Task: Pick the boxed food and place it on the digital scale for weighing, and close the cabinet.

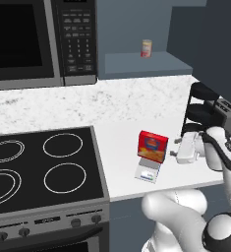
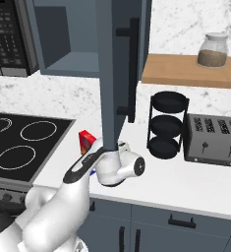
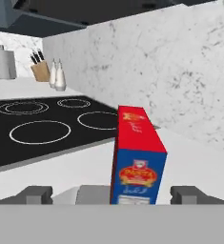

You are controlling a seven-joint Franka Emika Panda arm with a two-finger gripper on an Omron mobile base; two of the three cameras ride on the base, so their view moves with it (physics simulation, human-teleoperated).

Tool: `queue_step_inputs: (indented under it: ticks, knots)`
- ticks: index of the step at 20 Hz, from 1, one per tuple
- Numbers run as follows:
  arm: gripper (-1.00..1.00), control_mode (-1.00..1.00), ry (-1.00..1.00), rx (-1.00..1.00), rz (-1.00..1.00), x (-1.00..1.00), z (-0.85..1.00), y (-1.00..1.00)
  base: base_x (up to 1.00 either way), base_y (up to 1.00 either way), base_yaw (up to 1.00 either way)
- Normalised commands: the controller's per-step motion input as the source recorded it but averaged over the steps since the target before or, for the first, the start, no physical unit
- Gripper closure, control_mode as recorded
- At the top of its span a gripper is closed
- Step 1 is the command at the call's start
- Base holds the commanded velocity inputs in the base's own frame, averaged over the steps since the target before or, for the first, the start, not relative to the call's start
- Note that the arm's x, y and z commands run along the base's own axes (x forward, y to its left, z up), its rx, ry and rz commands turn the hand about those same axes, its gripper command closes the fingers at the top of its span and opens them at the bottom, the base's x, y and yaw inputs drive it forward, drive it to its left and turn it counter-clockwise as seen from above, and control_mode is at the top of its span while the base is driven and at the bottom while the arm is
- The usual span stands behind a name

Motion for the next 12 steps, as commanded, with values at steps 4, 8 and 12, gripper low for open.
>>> queue_step_inputs:
  ticks: [4,8,12]
  knots:
    - [-1.00,-1.00,-0.33,0.00,0.00,-0.76,0.04,-0.14,0.00,0.00,0.00]
    - [-1.00,-1.00,-0.33,0.00,0.00,-0.62,0.00,-0.01,0.00,0.00,0.00]
    - [-1.00,-1.00,-0.30,0.03,0.00,-0.65,0.41,-0.29,0.00,0.00,0.00]
